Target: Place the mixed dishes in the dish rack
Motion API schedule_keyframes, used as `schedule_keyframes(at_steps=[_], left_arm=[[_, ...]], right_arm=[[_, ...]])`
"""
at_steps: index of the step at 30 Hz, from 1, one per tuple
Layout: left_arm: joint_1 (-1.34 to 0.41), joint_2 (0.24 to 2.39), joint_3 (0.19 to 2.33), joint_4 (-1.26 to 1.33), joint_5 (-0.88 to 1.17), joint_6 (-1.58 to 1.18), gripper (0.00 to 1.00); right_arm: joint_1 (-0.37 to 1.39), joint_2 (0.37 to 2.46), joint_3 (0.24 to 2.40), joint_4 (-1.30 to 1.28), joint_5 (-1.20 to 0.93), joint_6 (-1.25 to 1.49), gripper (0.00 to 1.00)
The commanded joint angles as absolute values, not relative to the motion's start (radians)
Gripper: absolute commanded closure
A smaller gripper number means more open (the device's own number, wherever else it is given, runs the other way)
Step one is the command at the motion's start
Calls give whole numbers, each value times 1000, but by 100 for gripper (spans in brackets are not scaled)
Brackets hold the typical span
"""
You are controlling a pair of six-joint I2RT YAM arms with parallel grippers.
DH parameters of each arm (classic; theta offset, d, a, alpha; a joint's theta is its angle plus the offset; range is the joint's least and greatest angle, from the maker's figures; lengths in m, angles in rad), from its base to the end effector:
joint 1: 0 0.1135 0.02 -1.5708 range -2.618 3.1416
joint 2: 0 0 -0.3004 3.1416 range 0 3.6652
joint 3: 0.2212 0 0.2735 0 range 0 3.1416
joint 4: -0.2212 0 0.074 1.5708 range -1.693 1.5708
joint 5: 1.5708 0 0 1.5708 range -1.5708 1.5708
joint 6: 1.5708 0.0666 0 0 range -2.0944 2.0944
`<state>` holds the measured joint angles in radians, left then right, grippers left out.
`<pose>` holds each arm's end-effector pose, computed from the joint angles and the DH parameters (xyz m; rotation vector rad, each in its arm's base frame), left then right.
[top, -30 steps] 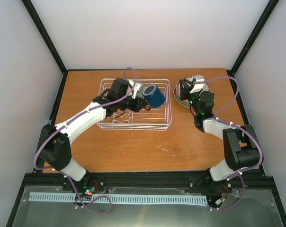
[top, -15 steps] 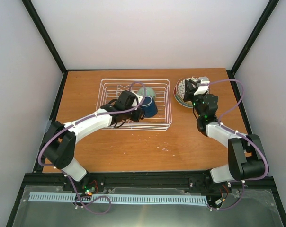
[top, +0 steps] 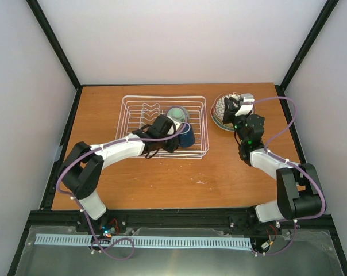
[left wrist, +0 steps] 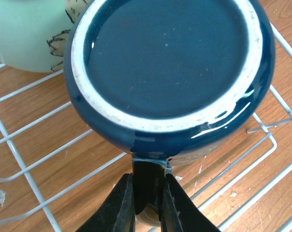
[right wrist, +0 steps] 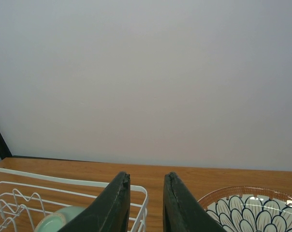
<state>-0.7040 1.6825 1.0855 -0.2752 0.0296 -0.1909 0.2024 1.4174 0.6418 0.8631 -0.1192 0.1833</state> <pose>0.3023 -0.2593 0.2040 0.6450 2.4059 -0.4258 0.3376 0.0774 0.2786 -0.1115 1.4926 0.3999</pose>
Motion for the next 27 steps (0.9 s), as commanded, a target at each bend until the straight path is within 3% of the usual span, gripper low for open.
schedule_keyframes(at_steps=[1,27], left_arm=[[-735,1700,1115,-214,10,-166,99],[-805,1731,1120,-341,-48,-189,99]], right_arm=[[196,1408,631,881,-113,174,82],[187,1433,634,893,-144,196,82]])
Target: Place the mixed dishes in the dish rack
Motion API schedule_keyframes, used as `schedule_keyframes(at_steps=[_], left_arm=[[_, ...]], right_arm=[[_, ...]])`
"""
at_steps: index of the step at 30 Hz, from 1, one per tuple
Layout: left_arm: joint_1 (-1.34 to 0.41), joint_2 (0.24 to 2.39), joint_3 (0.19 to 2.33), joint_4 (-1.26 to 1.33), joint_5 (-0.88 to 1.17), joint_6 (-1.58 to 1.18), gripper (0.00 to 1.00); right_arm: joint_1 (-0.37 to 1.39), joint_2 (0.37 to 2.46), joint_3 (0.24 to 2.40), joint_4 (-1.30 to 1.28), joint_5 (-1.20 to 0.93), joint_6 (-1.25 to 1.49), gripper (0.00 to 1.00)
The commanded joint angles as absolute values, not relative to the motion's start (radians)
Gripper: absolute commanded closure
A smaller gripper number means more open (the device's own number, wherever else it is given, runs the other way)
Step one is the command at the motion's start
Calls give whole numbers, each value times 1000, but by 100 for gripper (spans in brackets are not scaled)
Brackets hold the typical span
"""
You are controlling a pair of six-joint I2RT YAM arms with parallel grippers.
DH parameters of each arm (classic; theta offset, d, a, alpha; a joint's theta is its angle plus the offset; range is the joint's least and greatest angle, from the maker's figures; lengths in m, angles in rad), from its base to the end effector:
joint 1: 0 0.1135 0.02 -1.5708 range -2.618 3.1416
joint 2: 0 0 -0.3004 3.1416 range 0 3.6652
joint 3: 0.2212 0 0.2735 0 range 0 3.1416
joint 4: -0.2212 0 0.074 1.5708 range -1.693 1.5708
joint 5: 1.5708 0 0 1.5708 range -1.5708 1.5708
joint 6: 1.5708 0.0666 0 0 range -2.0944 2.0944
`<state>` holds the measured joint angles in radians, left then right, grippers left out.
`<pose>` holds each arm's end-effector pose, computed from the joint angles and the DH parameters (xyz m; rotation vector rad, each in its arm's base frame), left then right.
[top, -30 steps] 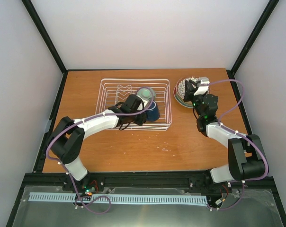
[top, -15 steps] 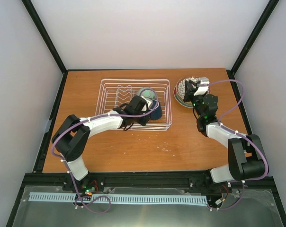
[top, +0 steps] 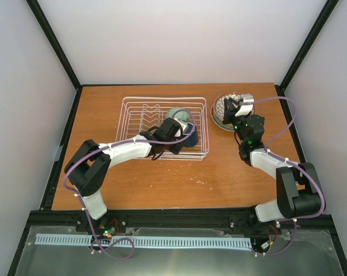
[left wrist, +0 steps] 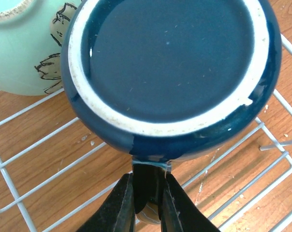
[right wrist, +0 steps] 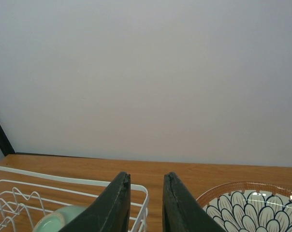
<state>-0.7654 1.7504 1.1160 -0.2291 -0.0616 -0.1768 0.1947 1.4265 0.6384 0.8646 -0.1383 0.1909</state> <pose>0.3024 -0.2849 0.1925 0.6875 2.3649 -0.3450 0.3387 0.0762 0.2746 -0.1154 1.5045 0.4135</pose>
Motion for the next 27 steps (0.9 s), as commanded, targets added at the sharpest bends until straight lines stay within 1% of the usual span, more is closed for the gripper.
schedule_keyframes(at_steps=[1,5,7,8,11,13,18,20,24,25,27], left_arm=[[-811,1727,1115,-347,-55,-192,99],[-823,1726,1095,-361,-63,-212,90],[-826,1730,1091,-363,-61,-223,78],[-827,1730,1091,-366,-62,-228,75],[-831,1725,1090,-368,-55,-232,72],[-832,1725,1092,-375,-56,-232,68],[-833,1718,1093,-382,-65,-236,63],[-833,1706,1096,-387,-61,-240,59],[-833,1662,1118,-415,-71,-246,57],[-833,1647,1130,-430,-77,-250,55],[-833,1595,1148,-445,-91,-255,47]], right_arm=[[186,1434,634,894,-145,196,82],[186,1439,632,896,-152,203,82],[186,1442,629,899,-154,206,82],[186,1444,629,899,-155,207,82],[185,1449,630,900,-157,208,82],[184,1456,632,902,-157,210,82],[183,1464,634,907,-155,215,82],[184,1466,634,902,-141,217,82],[182,1470,653,844,-75,226,82],[180,1471,666,811,-54,227,82],[180,1473,685,747,-3,237,81]])
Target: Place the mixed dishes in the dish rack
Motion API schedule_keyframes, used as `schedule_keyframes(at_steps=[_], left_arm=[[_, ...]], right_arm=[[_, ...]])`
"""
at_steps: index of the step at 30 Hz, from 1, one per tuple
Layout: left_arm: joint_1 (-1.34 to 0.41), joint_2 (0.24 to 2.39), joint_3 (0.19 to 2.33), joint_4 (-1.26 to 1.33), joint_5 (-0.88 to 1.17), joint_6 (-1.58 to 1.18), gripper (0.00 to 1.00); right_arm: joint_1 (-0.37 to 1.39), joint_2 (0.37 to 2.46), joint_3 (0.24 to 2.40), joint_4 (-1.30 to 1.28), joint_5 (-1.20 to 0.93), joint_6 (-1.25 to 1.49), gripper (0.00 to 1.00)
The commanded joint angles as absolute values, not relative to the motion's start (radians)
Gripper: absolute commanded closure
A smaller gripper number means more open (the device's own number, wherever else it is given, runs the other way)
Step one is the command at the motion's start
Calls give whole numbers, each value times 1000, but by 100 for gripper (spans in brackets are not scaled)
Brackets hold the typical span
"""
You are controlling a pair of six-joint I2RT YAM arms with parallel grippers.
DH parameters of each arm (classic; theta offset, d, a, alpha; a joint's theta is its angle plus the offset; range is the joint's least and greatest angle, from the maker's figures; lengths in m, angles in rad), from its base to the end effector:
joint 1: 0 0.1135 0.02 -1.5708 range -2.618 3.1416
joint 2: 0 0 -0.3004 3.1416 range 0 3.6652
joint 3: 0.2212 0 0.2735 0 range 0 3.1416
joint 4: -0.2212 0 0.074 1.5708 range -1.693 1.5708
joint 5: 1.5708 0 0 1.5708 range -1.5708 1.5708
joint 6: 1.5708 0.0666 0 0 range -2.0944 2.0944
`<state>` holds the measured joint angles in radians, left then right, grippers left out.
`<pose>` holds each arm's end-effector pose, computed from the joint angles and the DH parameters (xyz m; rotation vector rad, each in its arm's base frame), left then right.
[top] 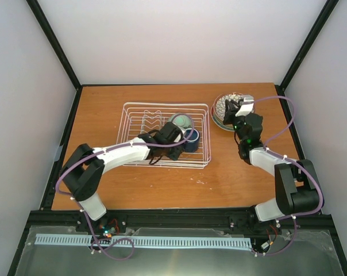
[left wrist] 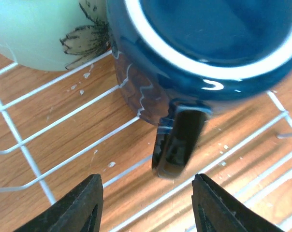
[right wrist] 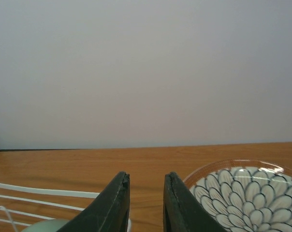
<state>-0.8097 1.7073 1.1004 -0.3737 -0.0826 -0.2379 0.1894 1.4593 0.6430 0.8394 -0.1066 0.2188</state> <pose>0.2746 -0.2803 0.1916 0.6950 2.4790 -0.2993 0.3456 0.0735 0.2620 -0.0622 1.5606 0.4050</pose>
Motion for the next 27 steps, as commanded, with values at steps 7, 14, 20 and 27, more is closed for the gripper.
schedule_keyframes(at_steps=[7,14,20,27], left_arm=[[-829,1462,1201,-417,-122,-240,32],[-724,1449,1193,-325,-124,-218,30],[-609,1563,1257,-274,-43,-165,31],[-511,1642,1367,-279,59,-141,33]], right_arm=[[168,1485,771,551,148,264,72],[140,1514,937,203,361,320,79],[10,1666,1205,-179,235,451,81],[-65,1774,1330,-333,122,482,71]])
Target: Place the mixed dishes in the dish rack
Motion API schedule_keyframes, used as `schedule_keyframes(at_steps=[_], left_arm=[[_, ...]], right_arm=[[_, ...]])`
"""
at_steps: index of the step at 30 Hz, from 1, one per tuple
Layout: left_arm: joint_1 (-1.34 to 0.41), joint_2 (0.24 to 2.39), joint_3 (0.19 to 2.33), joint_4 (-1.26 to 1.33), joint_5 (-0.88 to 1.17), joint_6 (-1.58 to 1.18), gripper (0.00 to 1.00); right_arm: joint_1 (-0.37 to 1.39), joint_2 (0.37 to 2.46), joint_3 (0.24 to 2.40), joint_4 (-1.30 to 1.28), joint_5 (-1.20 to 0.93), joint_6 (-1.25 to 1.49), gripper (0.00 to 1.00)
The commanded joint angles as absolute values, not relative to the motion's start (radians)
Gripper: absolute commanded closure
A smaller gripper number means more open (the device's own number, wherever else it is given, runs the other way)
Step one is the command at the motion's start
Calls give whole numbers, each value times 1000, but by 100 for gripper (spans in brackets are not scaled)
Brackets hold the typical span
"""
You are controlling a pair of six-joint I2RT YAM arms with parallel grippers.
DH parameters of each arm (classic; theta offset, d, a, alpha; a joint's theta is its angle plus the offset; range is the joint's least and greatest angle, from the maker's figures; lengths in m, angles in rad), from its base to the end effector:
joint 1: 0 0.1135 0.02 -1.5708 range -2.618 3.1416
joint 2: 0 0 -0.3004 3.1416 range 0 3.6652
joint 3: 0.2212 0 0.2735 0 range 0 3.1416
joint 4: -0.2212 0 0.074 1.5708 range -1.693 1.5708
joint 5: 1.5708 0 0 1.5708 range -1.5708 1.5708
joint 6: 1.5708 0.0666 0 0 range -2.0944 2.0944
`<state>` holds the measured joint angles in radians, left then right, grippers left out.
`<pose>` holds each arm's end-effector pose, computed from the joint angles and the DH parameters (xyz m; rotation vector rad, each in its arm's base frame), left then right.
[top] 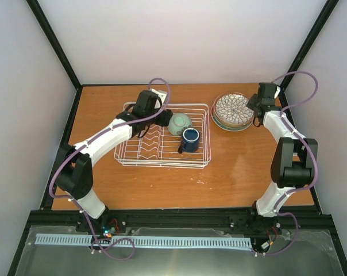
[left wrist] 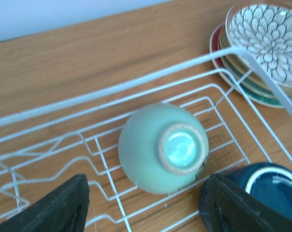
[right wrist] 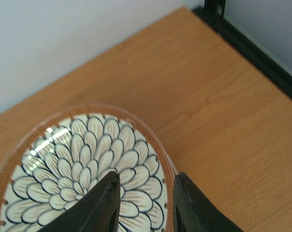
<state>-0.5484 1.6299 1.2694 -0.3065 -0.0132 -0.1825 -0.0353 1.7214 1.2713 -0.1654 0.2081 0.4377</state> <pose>0.3581 -0.2177 0.2884 0.4050 2.2288 -0.3790 0.4443 -0.0295 0.2681 0.6219 2.0801 0.0024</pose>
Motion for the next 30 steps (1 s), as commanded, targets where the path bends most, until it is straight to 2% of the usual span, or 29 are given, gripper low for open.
schedule_keyframes(at_steps=[1,6,22,30], left_arm=[[-496,1646,1375,-282,71,-141,33],[-448,1639,1377,-273,117,-140,34],[-439,1657,1384,-280,144,-144,35],[-439,1660,1373,-269,168,-153,36]], right_arm=[[-76,1796,1349,-354,100,486,70],[-105,1872,1386,-376,-6,510,73],[-120,2004,1550,-533,-33,496,72],[-138,1926,1457,-505,3,512,72]])
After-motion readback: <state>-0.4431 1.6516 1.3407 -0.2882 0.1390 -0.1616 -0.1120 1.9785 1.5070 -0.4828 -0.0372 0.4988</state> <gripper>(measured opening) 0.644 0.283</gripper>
